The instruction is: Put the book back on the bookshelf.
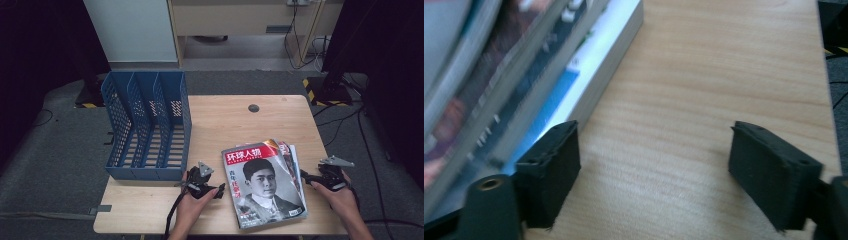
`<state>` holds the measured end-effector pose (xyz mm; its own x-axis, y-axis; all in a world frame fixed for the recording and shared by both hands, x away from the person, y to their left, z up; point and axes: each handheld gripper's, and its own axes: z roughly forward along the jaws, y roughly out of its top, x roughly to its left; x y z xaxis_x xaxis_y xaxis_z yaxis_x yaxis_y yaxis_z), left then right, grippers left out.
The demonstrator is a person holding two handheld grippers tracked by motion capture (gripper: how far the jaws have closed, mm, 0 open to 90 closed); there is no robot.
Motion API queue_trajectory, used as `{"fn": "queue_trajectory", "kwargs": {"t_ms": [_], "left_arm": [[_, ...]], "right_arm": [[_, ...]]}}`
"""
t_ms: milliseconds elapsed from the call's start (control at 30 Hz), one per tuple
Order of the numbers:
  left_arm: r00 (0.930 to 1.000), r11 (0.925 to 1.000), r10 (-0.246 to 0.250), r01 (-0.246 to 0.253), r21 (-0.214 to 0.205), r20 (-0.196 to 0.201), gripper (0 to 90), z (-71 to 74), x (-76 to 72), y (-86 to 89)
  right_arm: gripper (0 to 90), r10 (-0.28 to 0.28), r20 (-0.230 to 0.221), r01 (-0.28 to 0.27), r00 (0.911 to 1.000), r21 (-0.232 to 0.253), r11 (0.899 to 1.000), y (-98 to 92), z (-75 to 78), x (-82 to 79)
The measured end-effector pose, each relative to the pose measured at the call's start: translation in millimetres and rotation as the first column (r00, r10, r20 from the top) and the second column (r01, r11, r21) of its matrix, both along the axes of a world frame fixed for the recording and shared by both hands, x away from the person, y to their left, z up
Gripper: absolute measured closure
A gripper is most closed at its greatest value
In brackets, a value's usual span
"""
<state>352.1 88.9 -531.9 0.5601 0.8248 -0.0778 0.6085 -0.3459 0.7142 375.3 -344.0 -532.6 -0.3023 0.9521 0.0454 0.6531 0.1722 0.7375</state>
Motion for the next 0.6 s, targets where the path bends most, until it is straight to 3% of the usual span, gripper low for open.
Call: {"fn": "queue_trajectory", "kwargs": {"t_ms": [33, 100, 133, 167, 200, 233, 333, 433, 500, 567, 600], "left_arm": [[1.0000, 0.9999, 0.001, -0.001, -0.015, 0.000, 5.7, 1.8, -1.1, 0.9], [0.9999, 0.9993, -0.007, 0.007, -0.036, 0.009, 5.7, 7.4, -4.3, 2.0], [0.9995, 0.9989, -0.021, 0.022, -0.041, 0.022, 6.1, 11.3, -7.4, 0.4], [0.9995, 0.9989, -0.021, 0.022, -0.041, 0.022, 6.2, 11.3, -7.4, 0.4], [0.9990, 0.9981, -0.040, 0.041, -0.045, 0.022, 6.3, 14.2, -10.3, -2.3], [0.9990, 0.9981, -0.040, 0.041, -0.045, 0.022, 6.5, 14.2, -10.3, -2.3], [0.9985, 0.9968, -0.046, 0.047, -0.065, 0.029, 7.0, 17.0, -11.9, -8.2], [0.9986, 0.9948, -0.039, 0.042, -0.093, 0.036, 7.4, 19.8, -10.5, -11.3], [0.9987, 0.9938, -0.036, 0.040, -0.104, 0.035, 7.4, 21.2, -9.5, -11.8], [0.9988, 0.9925, -0.029, 0.033, -0.117, 0.040, 7.5, 23.9, -9.4, -11.3], [0.9988, 0.9917, -0.026, 0.031, -0.124, 0.042, 7.7, 25.2, -9.1, -10.9]], "right_arm": [[24.6, 0.000, 0.000, 0.000, 1.0000, 0.000, 1.000, 0.0, 0.0, 0.0], [30.2, -0.014, 0.046, 0.013, 0.9988, 0.023, 1.000, 0.1, 10.2, -1.7], [39.1, 0.007, 0.076, -0.007, 0.9971, 0.004, 1.000, 2.2, 19.3, -5.3], [39.1, 0.007, 0.076, -0.007, 0.9971, 0.004, 1.000, 2.2, 19.3, -5.3], [42.3, 0.029, 0.113, -0.031, 0.9932, 0.009, 0.999, 5.9, 27.5, -10.9], [42.8, 0.039, 0.120, -0.041, 0.9920, 0.016, 0.999, 7.7, 30.6, -13.5], [42.3, 0.066, 0.134, -0.067, 0.9888, 0.004, 0.998, 13.0, 36.7, -19.1], [36.2, 0.091, 0.148, -0.093, 0.9847, 0.006, 0.996, 21.6, 44.4, -23.1], [27.5, 0.119, 0.141, -0.123, 0.9828, 0.017, 0.992, 28.0, 48.9, -24.0], [27.3, 0.137, 0.144, -0.140, 0.9801, 0.014, 0.990, 35.4, 51.7, -25.0], [31.4, 0.178, 0.158, -0.181, 0.9713, 0.008, 0.983, 46.2, 54.2, -26.8]]}}
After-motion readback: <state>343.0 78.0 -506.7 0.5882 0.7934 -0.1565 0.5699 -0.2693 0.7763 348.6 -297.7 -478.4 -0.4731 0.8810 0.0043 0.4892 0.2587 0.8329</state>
